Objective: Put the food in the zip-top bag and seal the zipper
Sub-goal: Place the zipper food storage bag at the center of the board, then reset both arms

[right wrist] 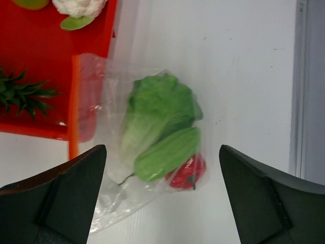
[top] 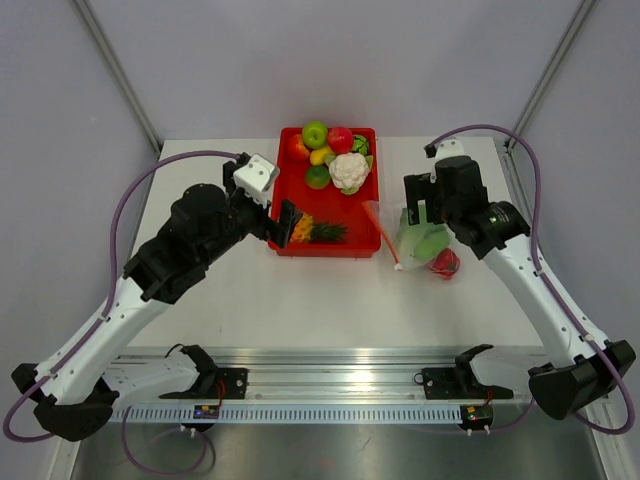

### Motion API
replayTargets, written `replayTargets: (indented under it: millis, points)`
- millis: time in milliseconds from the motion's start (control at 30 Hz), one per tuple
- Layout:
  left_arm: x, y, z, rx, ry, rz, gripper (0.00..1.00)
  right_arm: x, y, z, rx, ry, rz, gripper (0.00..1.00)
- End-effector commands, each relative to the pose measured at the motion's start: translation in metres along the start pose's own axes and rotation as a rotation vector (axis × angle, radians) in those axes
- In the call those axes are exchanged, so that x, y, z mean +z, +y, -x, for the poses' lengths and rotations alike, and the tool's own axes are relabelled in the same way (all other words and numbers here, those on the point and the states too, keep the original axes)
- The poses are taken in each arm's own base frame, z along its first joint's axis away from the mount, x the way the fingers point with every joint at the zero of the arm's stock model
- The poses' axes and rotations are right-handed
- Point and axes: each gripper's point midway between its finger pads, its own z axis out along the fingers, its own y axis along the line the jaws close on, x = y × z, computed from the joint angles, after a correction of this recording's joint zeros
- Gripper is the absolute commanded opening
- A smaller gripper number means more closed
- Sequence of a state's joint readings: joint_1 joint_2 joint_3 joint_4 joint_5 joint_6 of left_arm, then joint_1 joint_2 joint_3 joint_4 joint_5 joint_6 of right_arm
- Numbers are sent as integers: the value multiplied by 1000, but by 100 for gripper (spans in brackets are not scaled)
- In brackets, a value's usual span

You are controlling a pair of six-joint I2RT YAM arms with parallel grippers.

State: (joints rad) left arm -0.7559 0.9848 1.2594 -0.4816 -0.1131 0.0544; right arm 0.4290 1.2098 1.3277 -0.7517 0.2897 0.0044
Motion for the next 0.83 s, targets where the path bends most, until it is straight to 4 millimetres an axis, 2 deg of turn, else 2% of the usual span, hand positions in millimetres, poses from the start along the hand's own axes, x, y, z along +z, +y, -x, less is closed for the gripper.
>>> replayTargets:
  millis: [0,133,267,367,533,800]
  points:
    - [-9,7,18,-47,15,33,99,-16,-40,22,157,-106,-206,99]
    - [0,5,0,-86,93,47,99,-13,-61,14,265,-66,-288,100]
    - [2,2,-13,-105,123,40,99,-3,-66,-3,366,-28,-317,99]
    - [3,2,-20,-112,140,46,99,-2,-66,-6,449,-41,-332,99]
    - [7,-1,-26,-118,150,39,99,-4,-66,-11,497,-55,-343,99]
    - [13,-2,-26,-128,156,38,99,-15,-81,-24,580,-83,-444,100]
